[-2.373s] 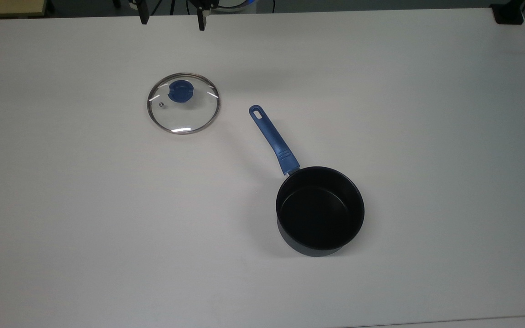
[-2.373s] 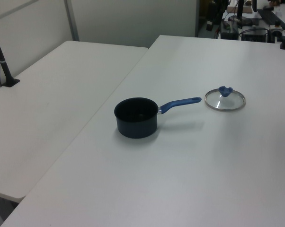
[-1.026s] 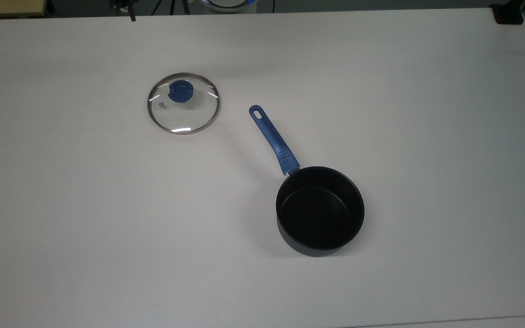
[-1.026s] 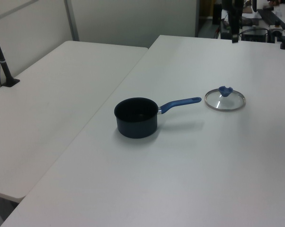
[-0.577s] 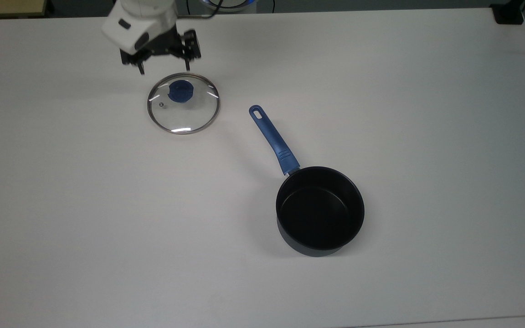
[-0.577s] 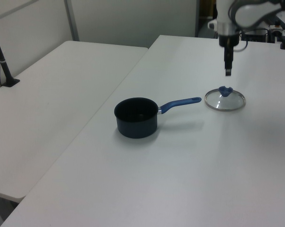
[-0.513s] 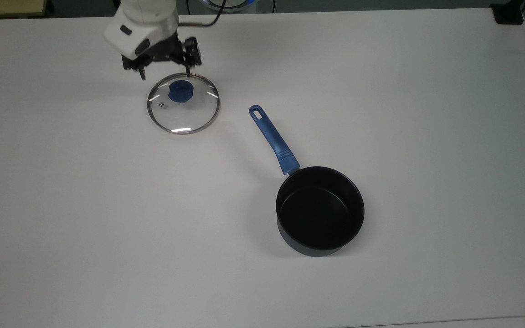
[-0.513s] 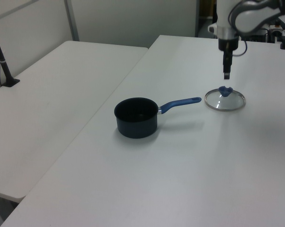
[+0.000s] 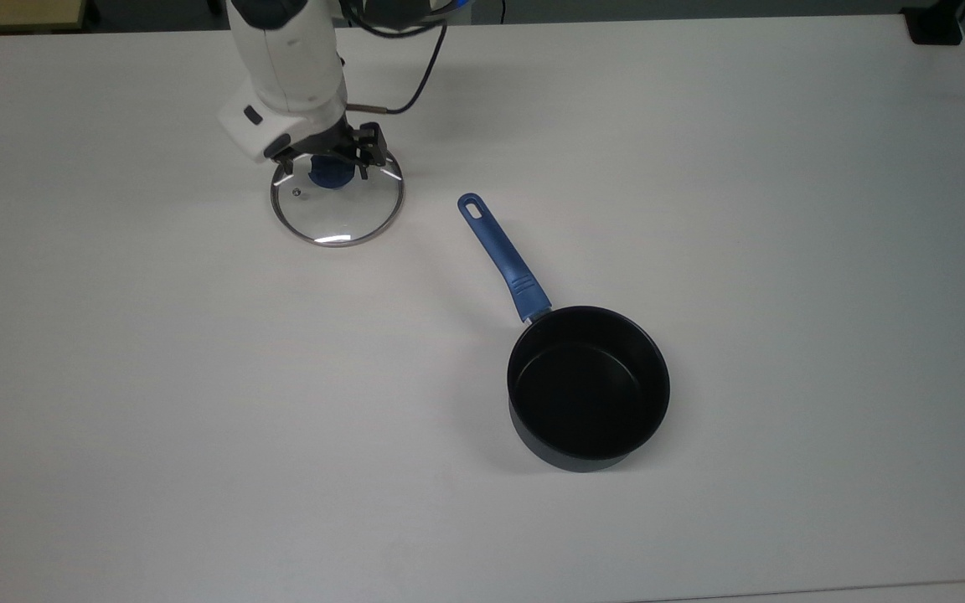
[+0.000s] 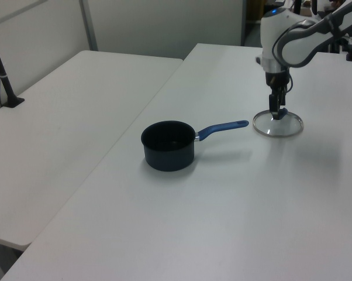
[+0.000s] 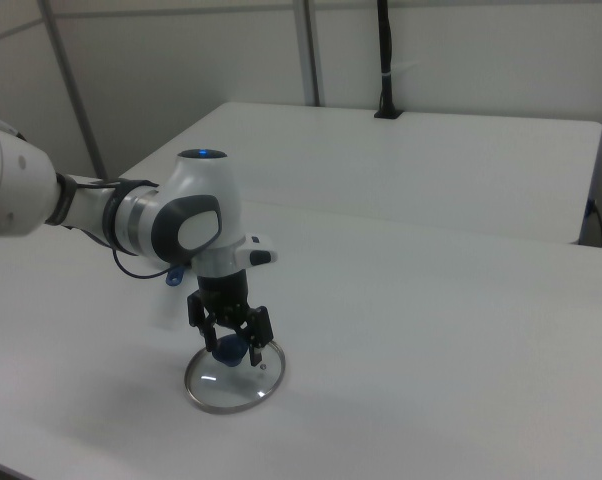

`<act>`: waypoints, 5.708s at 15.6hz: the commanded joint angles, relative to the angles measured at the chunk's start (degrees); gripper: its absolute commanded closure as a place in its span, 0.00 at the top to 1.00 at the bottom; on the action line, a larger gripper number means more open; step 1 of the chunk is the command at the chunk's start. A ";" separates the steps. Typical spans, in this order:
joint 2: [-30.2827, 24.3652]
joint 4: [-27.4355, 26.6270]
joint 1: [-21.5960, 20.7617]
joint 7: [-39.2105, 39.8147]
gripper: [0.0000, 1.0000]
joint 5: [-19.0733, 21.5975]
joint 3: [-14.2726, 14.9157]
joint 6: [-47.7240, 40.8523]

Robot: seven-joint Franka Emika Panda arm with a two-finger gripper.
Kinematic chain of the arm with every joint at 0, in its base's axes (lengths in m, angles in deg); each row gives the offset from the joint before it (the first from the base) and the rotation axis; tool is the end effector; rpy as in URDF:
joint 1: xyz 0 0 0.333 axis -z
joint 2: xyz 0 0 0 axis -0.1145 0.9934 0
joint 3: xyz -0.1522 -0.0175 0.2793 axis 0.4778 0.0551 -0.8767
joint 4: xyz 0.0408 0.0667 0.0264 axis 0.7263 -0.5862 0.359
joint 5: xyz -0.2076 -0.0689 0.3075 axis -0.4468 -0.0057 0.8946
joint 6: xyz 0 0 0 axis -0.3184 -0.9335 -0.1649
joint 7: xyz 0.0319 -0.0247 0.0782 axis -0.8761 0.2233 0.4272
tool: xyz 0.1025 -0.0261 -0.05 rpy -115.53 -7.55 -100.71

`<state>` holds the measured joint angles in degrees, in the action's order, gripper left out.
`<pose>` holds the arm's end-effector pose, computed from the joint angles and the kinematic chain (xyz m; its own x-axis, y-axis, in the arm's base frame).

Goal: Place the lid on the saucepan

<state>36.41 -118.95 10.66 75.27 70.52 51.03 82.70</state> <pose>0.5258 -0.0670 0.3356 0.9895 -0.0038 -0.1447 0.0046 -0.9983 0.0574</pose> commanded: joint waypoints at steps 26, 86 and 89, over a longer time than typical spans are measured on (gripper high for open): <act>24.15 54.77 -18.39 -59.85 0.46 6.18 1.03 -0.32; -13.98 25.33 -1.35 1.93 1.00 4.60 2.70 -23.87; -14.07 25.42 -1.35 1.22 1.00 4.69 2.79 -23.86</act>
<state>23.11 -92.68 9.55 75.48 75.33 53.55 57.70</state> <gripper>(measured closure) 0.000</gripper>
